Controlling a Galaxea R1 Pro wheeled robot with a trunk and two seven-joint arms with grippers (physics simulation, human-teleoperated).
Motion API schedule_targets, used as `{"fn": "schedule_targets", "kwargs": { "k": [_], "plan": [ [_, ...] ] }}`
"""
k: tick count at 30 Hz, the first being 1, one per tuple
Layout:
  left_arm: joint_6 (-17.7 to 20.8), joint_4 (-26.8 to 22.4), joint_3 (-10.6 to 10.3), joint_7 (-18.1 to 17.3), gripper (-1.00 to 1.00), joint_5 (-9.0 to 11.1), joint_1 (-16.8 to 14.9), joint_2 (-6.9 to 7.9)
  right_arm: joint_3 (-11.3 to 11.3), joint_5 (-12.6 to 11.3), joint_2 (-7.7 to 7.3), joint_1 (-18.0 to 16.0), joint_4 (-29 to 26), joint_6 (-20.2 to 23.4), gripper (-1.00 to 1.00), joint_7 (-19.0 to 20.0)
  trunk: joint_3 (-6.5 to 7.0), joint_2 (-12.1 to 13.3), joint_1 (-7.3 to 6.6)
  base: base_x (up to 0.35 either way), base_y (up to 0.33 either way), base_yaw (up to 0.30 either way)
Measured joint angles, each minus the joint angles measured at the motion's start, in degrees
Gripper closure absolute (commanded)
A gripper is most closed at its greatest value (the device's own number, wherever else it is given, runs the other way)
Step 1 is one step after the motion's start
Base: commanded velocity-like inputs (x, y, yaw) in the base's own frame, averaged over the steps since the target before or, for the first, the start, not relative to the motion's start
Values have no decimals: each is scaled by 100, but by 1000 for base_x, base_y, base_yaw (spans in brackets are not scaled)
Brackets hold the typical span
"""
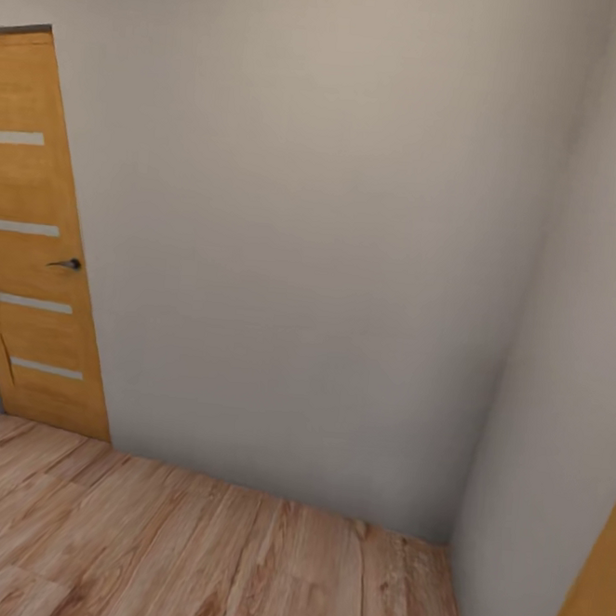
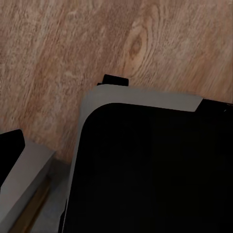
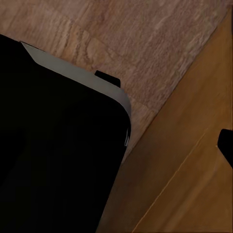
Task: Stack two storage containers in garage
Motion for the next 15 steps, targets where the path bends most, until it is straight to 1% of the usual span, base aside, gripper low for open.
{"fn": "schedule_targets", "kwargs": {
  "k": [15],
  "plan": [
    [1,0,2,3,-100,6,0,0,0,0,2,0,0,0,-100,0,0,0,0,322,0,269]
  ]
}}
